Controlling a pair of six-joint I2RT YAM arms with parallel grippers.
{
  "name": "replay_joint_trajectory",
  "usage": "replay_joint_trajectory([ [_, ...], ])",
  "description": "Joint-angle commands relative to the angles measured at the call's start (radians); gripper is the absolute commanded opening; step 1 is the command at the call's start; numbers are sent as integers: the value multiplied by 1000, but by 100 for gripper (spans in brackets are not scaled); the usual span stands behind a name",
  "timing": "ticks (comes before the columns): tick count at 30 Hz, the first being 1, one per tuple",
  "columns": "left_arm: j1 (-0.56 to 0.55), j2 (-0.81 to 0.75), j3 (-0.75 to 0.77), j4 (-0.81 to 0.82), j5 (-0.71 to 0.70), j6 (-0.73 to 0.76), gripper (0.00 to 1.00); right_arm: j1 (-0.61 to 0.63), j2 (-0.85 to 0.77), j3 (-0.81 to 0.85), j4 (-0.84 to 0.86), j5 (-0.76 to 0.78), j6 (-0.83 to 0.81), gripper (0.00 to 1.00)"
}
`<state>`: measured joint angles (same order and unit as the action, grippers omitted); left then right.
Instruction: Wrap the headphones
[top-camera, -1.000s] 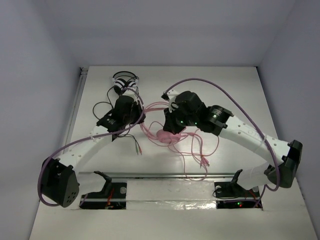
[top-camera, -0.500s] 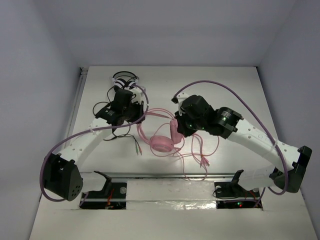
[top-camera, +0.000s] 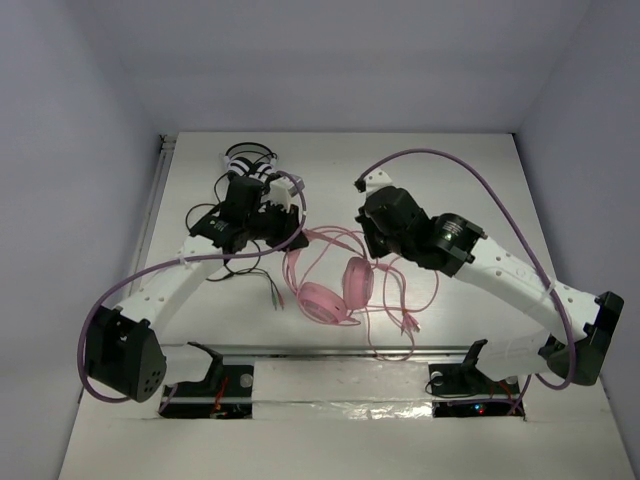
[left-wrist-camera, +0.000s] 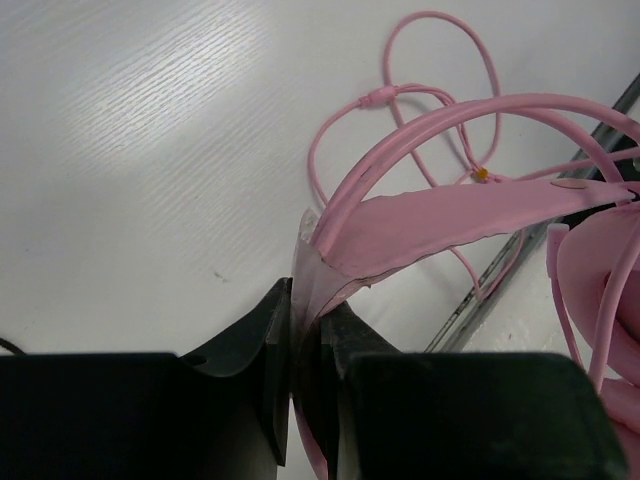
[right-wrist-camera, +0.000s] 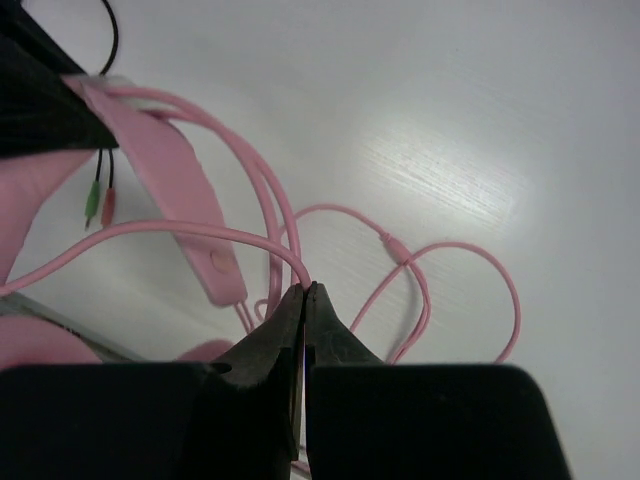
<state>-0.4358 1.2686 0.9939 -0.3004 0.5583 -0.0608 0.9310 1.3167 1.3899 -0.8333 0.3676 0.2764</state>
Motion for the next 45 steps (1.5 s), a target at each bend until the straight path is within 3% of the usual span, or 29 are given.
replay_joint_trajectory([
  [1, -1, -46, 12, 66, 124, -37, 0, -11, -36, -25, 143, 91, 0, 0],
  [6, 89, -81, 2, 174, 186, -152, 0, -20, -108, -130, 281, 59, 26, 0],
  [16, 131, -83, 17, 346, 117, -350, 0, -29, -309, -344, 572, -5, 182, 0],
  [21, 140, -87, 54, 396, 158, -427, 0, -29, -341, -477, 762, -52, 181, 39],
  [29, 158, -95, 202, 264, 80, -467, 0, -87, -344, -644, 1009, -178, 211, 68],
  [36, 187, -77, 291, 244, 68, -497, 0, -87, -321, -804, 1158, -240, 274, 68],
  [45, 235, -29, 468, 216, 83, -524, 0, -87, -264, -931, 1241, -211, 342, 62],
])
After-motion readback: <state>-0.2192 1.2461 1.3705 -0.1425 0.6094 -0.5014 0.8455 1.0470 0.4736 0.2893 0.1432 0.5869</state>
